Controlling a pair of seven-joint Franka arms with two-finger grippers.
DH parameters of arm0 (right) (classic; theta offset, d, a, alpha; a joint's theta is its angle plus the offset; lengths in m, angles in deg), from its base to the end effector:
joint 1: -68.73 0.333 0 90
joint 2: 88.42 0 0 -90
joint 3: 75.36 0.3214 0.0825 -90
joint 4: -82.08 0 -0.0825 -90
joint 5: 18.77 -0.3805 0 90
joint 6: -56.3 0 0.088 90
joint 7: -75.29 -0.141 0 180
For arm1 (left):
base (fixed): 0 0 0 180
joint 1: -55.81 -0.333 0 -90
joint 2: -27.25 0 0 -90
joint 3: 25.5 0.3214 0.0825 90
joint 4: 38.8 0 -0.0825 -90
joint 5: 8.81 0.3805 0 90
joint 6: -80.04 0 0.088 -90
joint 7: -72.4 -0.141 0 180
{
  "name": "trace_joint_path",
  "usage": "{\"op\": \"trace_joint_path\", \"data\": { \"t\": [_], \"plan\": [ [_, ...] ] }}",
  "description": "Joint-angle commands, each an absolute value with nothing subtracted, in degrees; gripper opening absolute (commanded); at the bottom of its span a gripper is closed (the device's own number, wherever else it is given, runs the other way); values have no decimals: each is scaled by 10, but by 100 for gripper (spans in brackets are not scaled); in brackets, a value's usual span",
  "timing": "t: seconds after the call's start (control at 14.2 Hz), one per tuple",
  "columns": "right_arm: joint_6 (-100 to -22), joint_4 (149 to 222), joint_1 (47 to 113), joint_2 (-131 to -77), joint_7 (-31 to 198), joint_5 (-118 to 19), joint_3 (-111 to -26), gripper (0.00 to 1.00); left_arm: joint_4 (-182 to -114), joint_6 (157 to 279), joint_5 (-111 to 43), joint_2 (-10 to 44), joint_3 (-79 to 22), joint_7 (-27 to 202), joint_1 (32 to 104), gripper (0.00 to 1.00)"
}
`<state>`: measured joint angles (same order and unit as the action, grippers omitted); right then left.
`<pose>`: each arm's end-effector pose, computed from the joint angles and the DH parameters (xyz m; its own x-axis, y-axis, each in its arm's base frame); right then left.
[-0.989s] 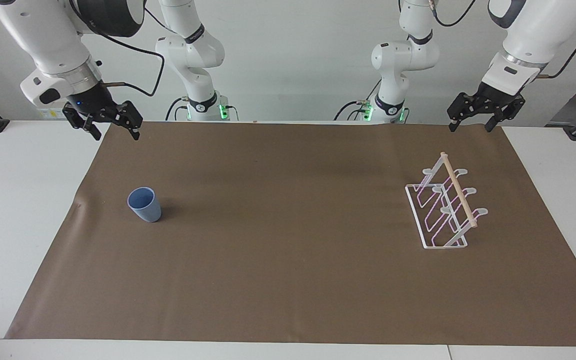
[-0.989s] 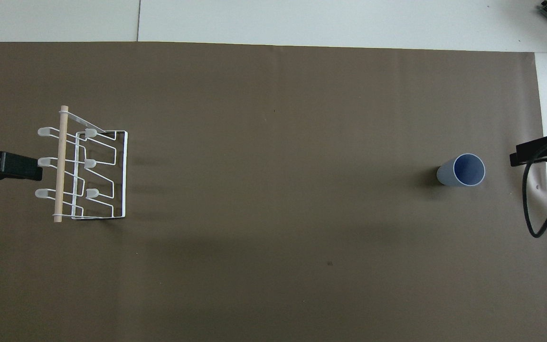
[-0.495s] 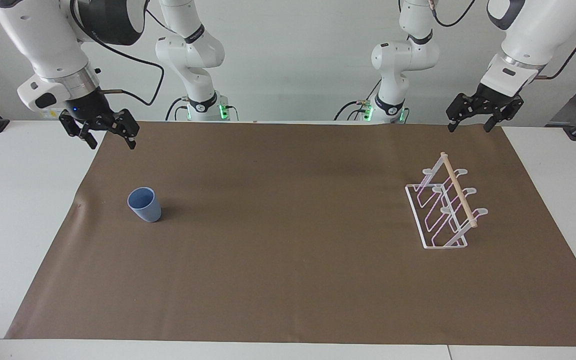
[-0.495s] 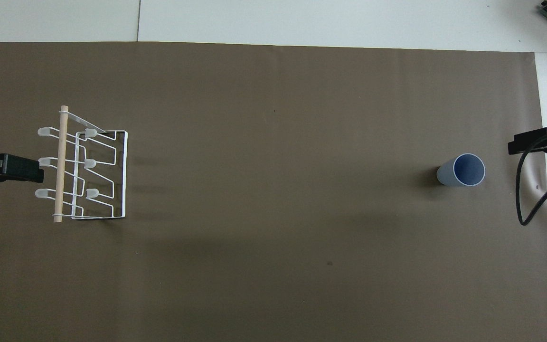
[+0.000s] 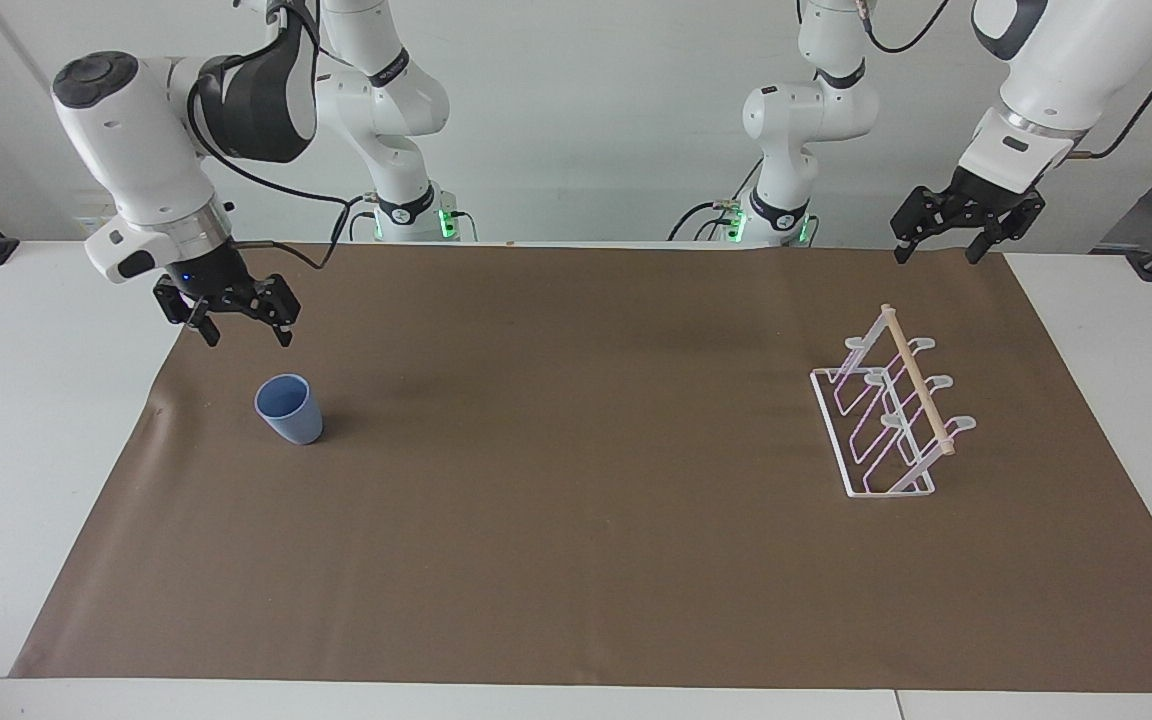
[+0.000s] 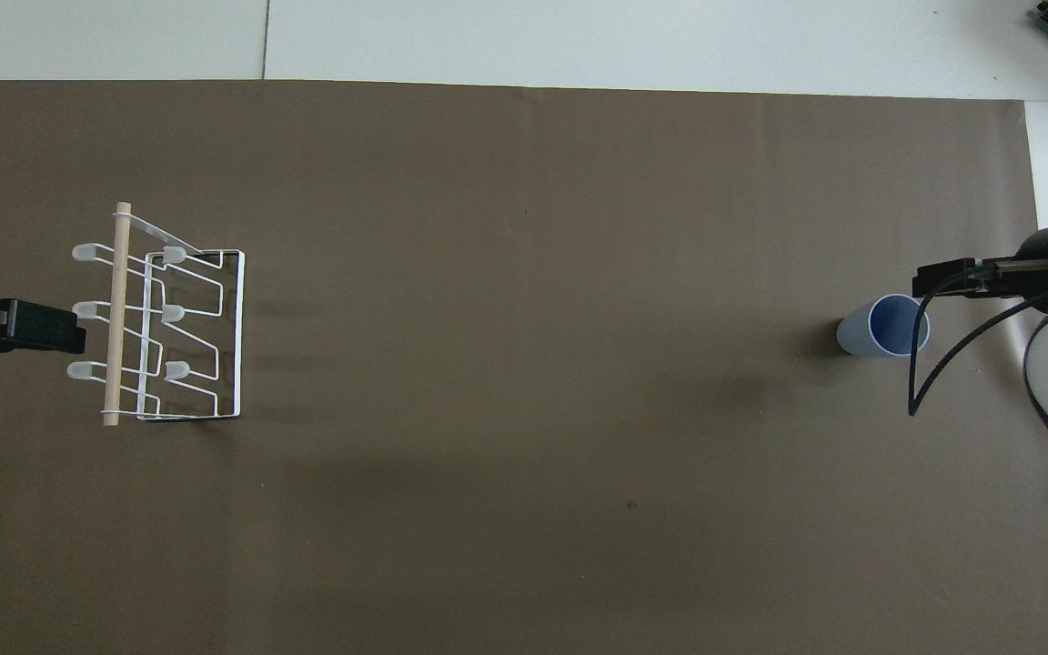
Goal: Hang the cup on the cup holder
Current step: 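Reach the right gripper down and grasp the light blue cup rim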
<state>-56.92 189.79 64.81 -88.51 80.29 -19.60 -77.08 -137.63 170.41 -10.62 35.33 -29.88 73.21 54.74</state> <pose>0.5688 -0.0548 0.4845 0.9953 -0.0164 0.0953 -0.0160 -0.9999 -0.0055 0.5040 -0.0361 0.5985 0.9991 -0.0426 -0.0073 -0.0424 -0.9989 0.0207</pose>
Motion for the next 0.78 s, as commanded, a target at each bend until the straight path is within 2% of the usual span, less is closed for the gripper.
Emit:
{"op": "trace_joint_path", "data": {
  "t": [0.0, 0.21, 0.49, 0.71],
  "plan": [
    [-613, 1938, 646, -895, 813, -204, -768, 100, -1402, 1721, -103, 374, -297, 739, 552, 100],
    [-650, 1948, 646, -916, 813, -204, -764, 100, -1402, 1721, -102, 374, -297, 737, 553, 100],
    [-657, 1977, 646, -918, 814, -204, -762, 100, -1408, 1725, -102, 375, -297, 738, 556, 100],
    [-709, 2023, 647, -918, 814, -204, -762, 100, -1408, 1726, -102, 376, -297, 738, 556, 100]
  ]
}}
